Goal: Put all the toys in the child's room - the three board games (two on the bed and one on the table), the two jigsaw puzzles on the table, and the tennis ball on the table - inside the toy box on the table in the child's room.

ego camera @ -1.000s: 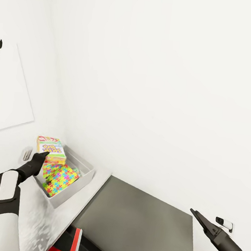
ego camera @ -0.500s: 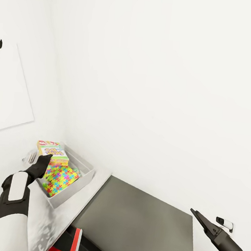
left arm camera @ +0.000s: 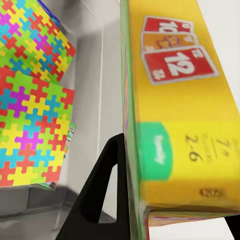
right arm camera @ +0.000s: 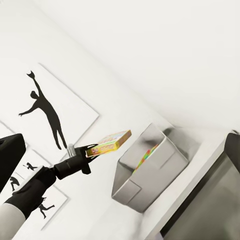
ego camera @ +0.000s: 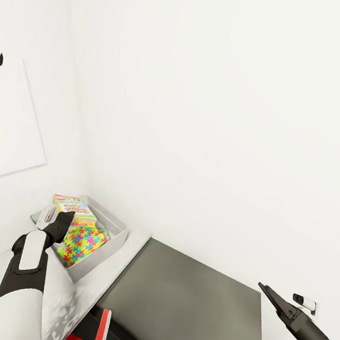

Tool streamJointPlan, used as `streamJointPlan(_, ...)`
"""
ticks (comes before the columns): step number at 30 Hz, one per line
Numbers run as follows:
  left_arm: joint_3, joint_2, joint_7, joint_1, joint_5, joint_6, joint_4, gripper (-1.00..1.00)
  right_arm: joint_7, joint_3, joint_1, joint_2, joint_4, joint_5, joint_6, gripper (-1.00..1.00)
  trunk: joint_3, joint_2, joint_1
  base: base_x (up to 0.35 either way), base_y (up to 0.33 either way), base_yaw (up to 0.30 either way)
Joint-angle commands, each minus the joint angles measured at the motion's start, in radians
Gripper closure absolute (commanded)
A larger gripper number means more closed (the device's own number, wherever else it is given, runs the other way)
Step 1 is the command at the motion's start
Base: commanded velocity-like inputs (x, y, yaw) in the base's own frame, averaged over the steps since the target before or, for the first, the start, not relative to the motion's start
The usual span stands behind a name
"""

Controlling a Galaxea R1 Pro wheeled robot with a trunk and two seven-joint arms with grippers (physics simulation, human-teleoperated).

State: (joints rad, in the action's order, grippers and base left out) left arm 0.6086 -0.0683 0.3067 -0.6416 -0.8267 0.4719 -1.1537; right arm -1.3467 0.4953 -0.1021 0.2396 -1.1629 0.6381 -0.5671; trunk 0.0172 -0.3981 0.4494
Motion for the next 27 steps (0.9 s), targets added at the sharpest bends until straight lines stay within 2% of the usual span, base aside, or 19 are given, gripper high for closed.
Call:
streamJointPlan(1,0.002,-0.001,0.007,-0.001,-0.011,0.004,-0.002,1.00,-0.002,0.000,-0.001,0.000,0.000,0.003,-0.010,-1.00,0.002,-0.002,0.001,0.000,0.000,0.000)
streamJointPlan(13,0.003,-0.001,0.008,-0.001,-0.010,-0.006,-0.003,1.00,-0.003,0.000,-0.001,-0.002,-0.010,0.003,-0.009,-1.00,0.002,-0.002,0.001,0.000,0.000,0.000)
streamJointPlan(19,0.003,-0.002,0.008,-0.001,-0.011,-0.068,-0.003,1.00,-0.003,-0.001,-0.001,0.001,-0.011,0.003,-0.010,-1.00,0.005,-0.002,0.001,0.000,0.000,0.000)
streamJointPlan(27,0.003,-0.005,0.006,-0.001,-0.014,-0.092,-0.001,1.00,-0.003,-0.001,-0.001,0.003,-0.011,0.003,-0.010,-1.00,0.016,-0.002,0.001,0.000,0.000,0.000)
